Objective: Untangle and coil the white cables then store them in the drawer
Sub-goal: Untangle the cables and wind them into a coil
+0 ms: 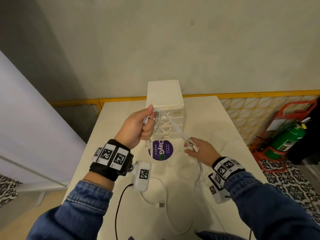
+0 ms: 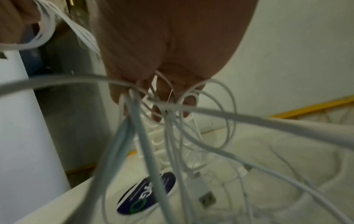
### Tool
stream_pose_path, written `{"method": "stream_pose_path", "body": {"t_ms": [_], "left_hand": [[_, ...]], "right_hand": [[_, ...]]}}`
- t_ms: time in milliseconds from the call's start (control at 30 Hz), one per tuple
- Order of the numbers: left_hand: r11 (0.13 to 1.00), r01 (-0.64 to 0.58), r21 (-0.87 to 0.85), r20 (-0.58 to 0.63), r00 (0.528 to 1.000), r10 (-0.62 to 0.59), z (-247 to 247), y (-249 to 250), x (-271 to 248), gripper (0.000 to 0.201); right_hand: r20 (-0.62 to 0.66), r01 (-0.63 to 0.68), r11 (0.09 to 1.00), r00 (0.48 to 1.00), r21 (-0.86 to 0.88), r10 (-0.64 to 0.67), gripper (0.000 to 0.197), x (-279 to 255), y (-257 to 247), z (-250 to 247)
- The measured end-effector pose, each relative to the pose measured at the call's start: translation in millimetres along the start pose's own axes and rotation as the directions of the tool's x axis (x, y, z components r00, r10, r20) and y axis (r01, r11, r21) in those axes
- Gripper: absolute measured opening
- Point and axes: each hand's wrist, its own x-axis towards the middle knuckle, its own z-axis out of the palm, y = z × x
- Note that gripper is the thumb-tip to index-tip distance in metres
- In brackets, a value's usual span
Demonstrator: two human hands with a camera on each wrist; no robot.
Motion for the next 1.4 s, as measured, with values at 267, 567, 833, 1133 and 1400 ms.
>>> {"method": "stream_pose_path", "body": {"t_ms": [267, 567, 833, 1133, 1400], "left_hand": [[0.967, -0.189, -0.173, -0.239, 0.96, 0.145, -17.4, 19.4, -2.5, 0.037], [0.961, 0.032, 0.276, 0.005, 0.999, -0.034, 11.9, 16.8, -9.4, 0.036], [0.976, 0.064, 0.208, 0.152, 0.984, -0.097, 19.9, 28.9, -14.6, 0.036], [0.994, 0.076, 0.072, 0.198, 0.976, -0.089, 24.1, 12.4, -17.5, 0.037], [0.921, -0.103, -0.376, 0.062, 0.989, 0.136, 18.7, 22.2, -8.2, 0.044]], "right_hand": [[-0.029, -0.132, 0.882, 0.986, 0.452, 0.163, 0.073, -13.1, -4.3, 13.2], [-0.129, 0.135, 0.917, 0.987, 0.375, -0.092, 0.086, 7.0, -76.6, -17.9], [-0.301, 0.137, 0.877, 0.953, 0.46, 0.009, 0.023, 23.1, -97.1, -16.1], [-0.329, 0.126, 0.952, 0.944, 0.277, -0.029, 0.028, 40.9, -77.8, -32.3], [-0.007, -0.038, 0.9, 0.999, 0.435, 0.045, 0.034, 24.3, -47.9, 29.1]]}}
